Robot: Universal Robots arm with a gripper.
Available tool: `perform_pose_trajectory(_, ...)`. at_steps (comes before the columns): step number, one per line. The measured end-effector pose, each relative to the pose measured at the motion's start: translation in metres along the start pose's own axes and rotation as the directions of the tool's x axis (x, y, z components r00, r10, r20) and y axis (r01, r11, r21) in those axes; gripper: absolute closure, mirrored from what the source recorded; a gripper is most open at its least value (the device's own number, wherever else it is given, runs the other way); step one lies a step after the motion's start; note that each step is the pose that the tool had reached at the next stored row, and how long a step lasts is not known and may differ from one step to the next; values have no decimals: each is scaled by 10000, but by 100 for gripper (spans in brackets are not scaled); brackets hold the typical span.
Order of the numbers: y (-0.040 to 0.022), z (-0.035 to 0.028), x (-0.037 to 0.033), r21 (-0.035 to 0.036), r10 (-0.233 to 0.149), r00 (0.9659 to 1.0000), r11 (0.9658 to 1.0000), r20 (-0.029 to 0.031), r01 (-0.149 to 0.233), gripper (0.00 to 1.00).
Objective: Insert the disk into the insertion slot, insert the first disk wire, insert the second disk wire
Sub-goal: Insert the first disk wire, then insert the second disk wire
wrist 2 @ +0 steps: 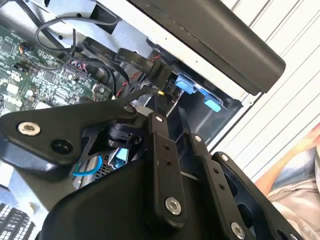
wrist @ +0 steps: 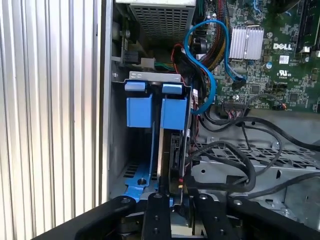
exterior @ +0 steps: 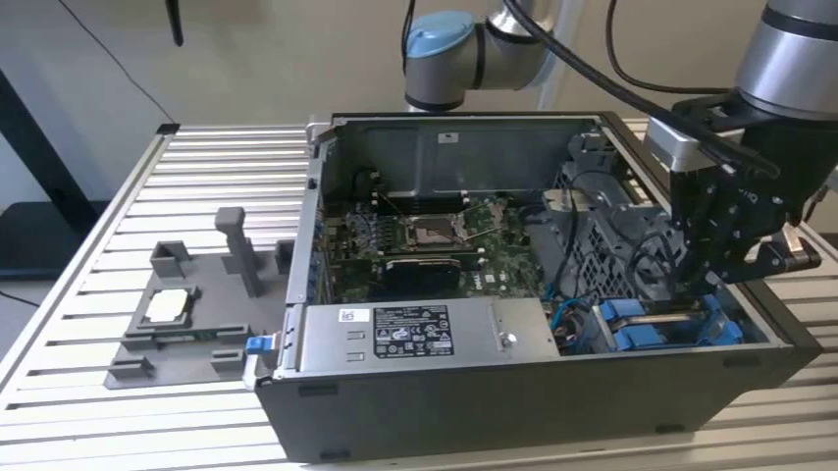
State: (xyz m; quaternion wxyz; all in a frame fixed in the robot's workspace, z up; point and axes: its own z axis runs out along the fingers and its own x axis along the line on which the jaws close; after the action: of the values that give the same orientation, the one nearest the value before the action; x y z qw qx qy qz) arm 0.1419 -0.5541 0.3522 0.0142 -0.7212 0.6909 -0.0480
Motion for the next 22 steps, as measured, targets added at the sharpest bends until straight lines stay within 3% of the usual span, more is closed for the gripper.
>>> perform_pose_trajectory(5,-3,-3,0,-16,-3,10000,10000,-2,3,74)
perform_pose_trajectory(7,-11,-4,1,-91,-6,10000,10000,5,6,74)
perform_pose_trajectory(10,-32,-2,2,-282,-12,10000,9996,21,13,74)
perform_pose_trajectory(16,-71,-26,6,-475,-16,10000,9989,72,20,74)
perform_pose_trajectory(22,-97,-114,12,-489,-11,9999,9988,127,18,74)
